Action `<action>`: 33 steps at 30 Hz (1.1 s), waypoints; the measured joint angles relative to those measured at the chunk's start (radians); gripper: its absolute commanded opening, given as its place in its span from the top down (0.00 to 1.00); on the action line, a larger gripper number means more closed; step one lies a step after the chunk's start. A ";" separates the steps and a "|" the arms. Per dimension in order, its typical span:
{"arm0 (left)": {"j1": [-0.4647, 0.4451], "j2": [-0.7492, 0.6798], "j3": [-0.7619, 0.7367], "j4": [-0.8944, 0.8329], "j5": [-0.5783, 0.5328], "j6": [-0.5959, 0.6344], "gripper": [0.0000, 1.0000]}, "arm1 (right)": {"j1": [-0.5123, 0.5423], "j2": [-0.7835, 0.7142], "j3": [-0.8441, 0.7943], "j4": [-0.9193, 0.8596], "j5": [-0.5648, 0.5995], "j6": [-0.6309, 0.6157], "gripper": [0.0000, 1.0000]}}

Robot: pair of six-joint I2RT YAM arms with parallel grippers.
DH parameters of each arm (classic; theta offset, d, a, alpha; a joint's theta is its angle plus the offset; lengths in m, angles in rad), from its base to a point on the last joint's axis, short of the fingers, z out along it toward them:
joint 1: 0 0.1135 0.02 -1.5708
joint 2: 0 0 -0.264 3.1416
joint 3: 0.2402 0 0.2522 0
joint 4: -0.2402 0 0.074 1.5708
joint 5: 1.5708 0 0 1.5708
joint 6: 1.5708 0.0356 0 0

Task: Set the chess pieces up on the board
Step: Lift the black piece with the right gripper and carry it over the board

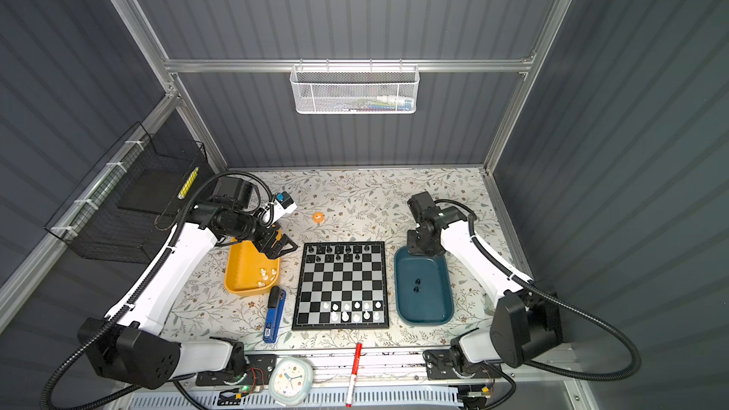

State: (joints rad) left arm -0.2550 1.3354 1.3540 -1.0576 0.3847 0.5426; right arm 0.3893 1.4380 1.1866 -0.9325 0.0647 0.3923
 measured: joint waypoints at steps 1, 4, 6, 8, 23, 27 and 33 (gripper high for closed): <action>0.000 0.000 0.000 0.000 0.000 0.000 0.00 | 0.007 0.013 0.019 -0.002 0.002 -0.002 0.85; 0.000 0.000 0.001 0.000 0.000 0.000 0.00 | 0.035 0.065 0.093 -0.013 0.008 -0.008 0.85; 0.000 0.000 0.001 0.000 0.000 0.000 0.00 | 0.054 0.105 0.142 -0.014 0.010 -0.011 0.85; 0.000 0.000 0.002 -0.001 0.000 -0.001 0.00 | 0.072 0.143 0.190 -0.013 0.010 -0.013 0.85; 0.000 0.000 0.008 -0.001 -0.008 -0.003 0.01 | 0.155 0.396 0.364 0.034 -0.016 -0.034 0.85; 0.000 0.000 0.008 0.000 -0.008 -0.003 0.01 | 0.157 0.412 0.364 0.053 -0.023 -0.034 0.85; 0.000 0.000 0.008 0.000 -0.008 -0.003 0.00 | 0.163 0.440 0.351 0.083 -0.038 -0.034 0.85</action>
State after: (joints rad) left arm -0.2550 1.3354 1.3617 -1.0580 0.3763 0.5396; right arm 0.5526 1.8782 1.5379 -0.8494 0.0265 0.3588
